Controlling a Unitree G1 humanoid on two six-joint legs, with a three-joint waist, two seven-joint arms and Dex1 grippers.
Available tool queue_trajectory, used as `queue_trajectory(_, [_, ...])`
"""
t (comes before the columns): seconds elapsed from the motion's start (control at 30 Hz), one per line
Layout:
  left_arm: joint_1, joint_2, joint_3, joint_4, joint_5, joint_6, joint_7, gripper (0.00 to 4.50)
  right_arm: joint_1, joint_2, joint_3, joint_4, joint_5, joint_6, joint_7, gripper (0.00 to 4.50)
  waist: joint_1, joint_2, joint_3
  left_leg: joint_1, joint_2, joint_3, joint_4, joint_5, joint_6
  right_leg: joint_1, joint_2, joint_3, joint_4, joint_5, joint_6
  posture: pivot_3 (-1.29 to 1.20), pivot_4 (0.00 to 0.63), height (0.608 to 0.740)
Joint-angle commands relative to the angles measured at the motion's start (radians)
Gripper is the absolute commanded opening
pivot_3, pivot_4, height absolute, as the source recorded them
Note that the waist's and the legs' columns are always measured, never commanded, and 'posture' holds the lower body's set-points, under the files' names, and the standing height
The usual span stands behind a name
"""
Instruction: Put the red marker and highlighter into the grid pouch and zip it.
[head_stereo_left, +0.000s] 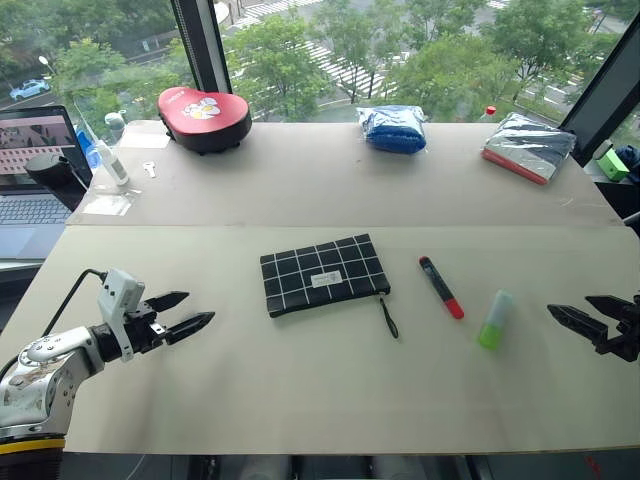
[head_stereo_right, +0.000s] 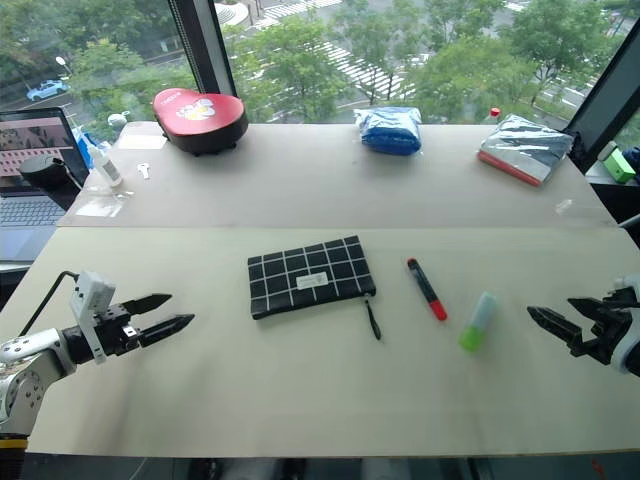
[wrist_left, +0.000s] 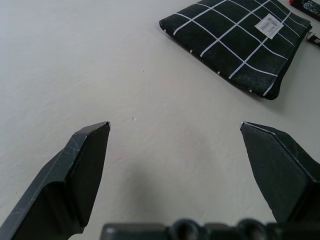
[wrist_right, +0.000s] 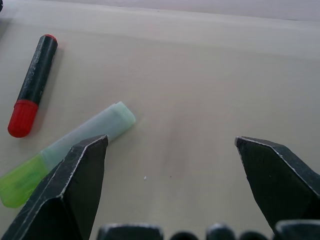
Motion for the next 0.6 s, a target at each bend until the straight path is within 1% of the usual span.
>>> queue_trajectory(0.03, [-0.03,0.014,-0.007,-0.046,-0.02,0.042,0.016,4.5,-0.005,0.002,-0.013,-0.033,0.001,-0.011,-0.008,4.48,0.0,0.0,0.0,0.0,0.0,0.0,0.0,0.0,0.0,0.0,0.0,0.0,0.0,0.0,0.0,0.0,0.15,0.74])
queue_trajectory(0.13, [-0.058,0.024,-0.034,-0.076,-0.061,0.096,-0.026,4.5,-0.006,0.012,-0.01,-0.046,0.005,-0.01,-0.016,4.48,0.003,0.0,0.0,0.0,0.0,0.0,0.0,0.0,0.0,0.0,0.0,0.0,0.0,0.0,0.0,0.0,0.15,0.74])
queue_trajectory(0.17, [-0.071,0.027,-0.04,-0.061,-0.063,0.098,-0.044,4.5,-0.008,0.015,-0.011,-0.049,0.006,-0.01,-0.019,4.48,0.004,0.0,0.0,0.0,0.0,0.0,0.0,0.0,0.0,0.001,0.0,0.0,0.0,0.0,0.0,0.0,0.15,0.74])
queue_trajectory(0.2, [-0.091,0.029,-0.055,-0.035,-0.039,0.061,-0.061,4.5,-0.018,0.021,-0.015,-0.052,0.016,0.001,-0.025,4.48,0.004,0.0,0.0,0.0,0.0,0.0,0.0,0.0,0.0,0.0,0.0,0.0,0.0,0.0,0.0,0.0,0.15,0.74])
queue_trajectory(0.23, [-0.103,0.031,-0.074,-0.012,0.005,-0.009,-0.074,4.5,-0.028,0.026,-0.018,-0.057,0.028,0.008,-0.027,3.97,0.004,0.0,0.0,0.0,0.0,0.0,0.0,0.0,0.0,0.0,0.0,0.0,0.0,0.0,0.0,0.0,0.15,0.74])
queue_trajectory(0.3, [-0.114,0.042,-0.121,0.019,0.095,-0.159,-0.109,4.5,-0.037,0.031,-0.016,-0.079,0.047,0.02,-0.02,3.37,0.004,0.0,0.0,0.0,0.0,0.0,0.0,0.0,0.0,0.0,0.0,0.0,0.0,0.0,0.0,0.0,0.15,0.74])
queue_trajectory(0.33, [-0.122,0.048,-0.139,0.027,0.128,-0.223,-0.126,4.5,-0.039,0.031,-0.01,-0.096,0.058,0.027,-0.014,3.19,0.002,0.0,0.0,0.0,0.0,0.0,0.0,0.0,0.0,0.0,0.0,0.0,0.0,0.0,0.0,0.0,0.15,0.74])
queue_trajectory(0.37, [-0.133,0.052,-0.154,0.034,0.148,-0.271,-0.14,4.5,-0.042,0.032,-0.005,-0.112,0.068,0.034,-0.009,2.74,0.0,0.0,0.0,0.0,0.0,0.0,0.0,0.0,0.0,0.0,0.0,0.0,0.0,0.0,0.0,0.0,0.15,0.74])
queue_trajectory(0.43, [-0.158,0.054,-0.176,0.052,0.18,-0.351,-0.162,4.5,-0.053,0.035,0.009,-0.147,0.087,0.052,-0.001,2.06,0.0,0.0,0.0,0.0,0.0,0.0,0.0,0.0,0.0,0.0,0.0,0.0,-0.001,0.0,0.0,0.0,0.15,0.74])
queue_trajectory(0.47, [-0.17,0.058,-0.191,0.062,0.205,-0.398,-0.174,4.5,-0.061,0.036,0.026,-0.171,0.096,0.06,0.001,1.6,0.001,0.0,0.0,0.0,0.0,0.0,0.0,0.0,0.0,0.0,0.0,0.0,-0.001,0.0,0.0,0.0,0.15,0.74])
queue_trajectory(0.5, [-0.181,0.065,-0.212,0.071,0.231,-0.44,-0.19,4.5,-0.075,0.039,0.051,-0.197,0.104,0.069,0.003,1.36,0.001,0.0,0.0,-0.001,0.0,0.0,0.0,0.0,0.0,0.0,0.0,0.0,-0.001,0.0,0.0,0.0,0.15,0.74])
queue_trajectory(0.57, [-0.2,0.072,-0.252,0.103,0.288,-0.533,-0.207,4.5,-0.107,0.049,0.1,-0.244,0.12,0.089,0.001,0.73,0.0,0.0,0.0,0.0,0.0,0.0,0.0,0.0,0.0,0.0,0.0,0.0,-0.001,0.0,0.0,0.0,0.15,0.74])
queue_trajectory(0.6, [-0.213,0.072,-0.272,0.124,0.314,-0.577,-0.212,4.5,-0.125,0.053,0.131,-0.266,0.126,0.097,0.003,0.27,0.0,0.0,0.0,0.0,0.0,0.0,0.0,0.0,0.0,0.0,0.0,0.0,0.0,0.0,0.0,0.0,0.15,0.74])
